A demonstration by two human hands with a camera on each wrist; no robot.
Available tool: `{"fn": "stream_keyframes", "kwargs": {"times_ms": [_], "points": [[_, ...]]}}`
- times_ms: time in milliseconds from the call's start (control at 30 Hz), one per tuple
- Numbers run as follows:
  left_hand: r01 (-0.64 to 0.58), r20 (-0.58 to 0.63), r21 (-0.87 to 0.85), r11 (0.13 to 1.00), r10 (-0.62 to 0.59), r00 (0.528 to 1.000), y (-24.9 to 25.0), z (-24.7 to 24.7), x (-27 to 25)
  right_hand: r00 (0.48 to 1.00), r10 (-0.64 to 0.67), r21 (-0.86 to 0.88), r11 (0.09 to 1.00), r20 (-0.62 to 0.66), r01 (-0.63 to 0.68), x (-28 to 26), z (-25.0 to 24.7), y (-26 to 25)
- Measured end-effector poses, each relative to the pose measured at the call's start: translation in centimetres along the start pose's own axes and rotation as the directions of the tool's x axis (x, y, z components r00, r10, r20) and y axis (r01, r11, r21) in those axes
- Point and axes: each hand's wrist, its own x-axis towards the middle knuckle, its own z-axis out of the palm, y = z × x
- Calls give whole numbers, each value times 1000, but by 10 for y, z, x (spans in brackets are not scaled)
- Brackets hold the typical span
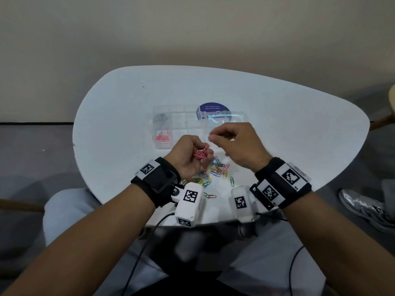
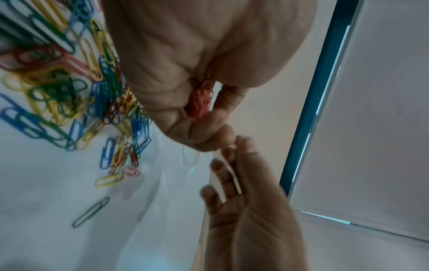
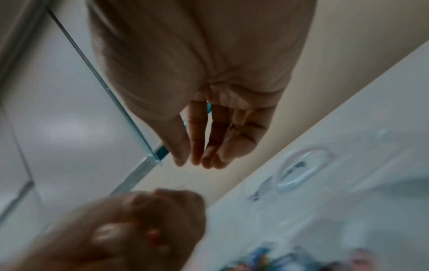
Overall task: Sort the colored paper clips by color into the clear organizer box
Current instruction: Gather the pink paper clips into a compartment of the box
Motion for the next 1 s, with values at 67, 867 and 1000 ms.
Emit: {"fn": "stream_keyframes", "kwargs": {"times_ms": [67, 867, 1000], "points": [[-12, -42, 27, 1000, 14, 999, -2, 0, 1, 997, 58, -179, 983, 43, -49, 4, -9, 24], [-211, 111, 944, 253, 357, 927, -10, 9, 29, 896, 243, -552, 834, 372, 3, -30, -9, 59], [-137, 162, 984, -116, 242, 957, -15, 7, 27, 900, 279, -587, 809, 335, -32, -27, -15, 59]]}}
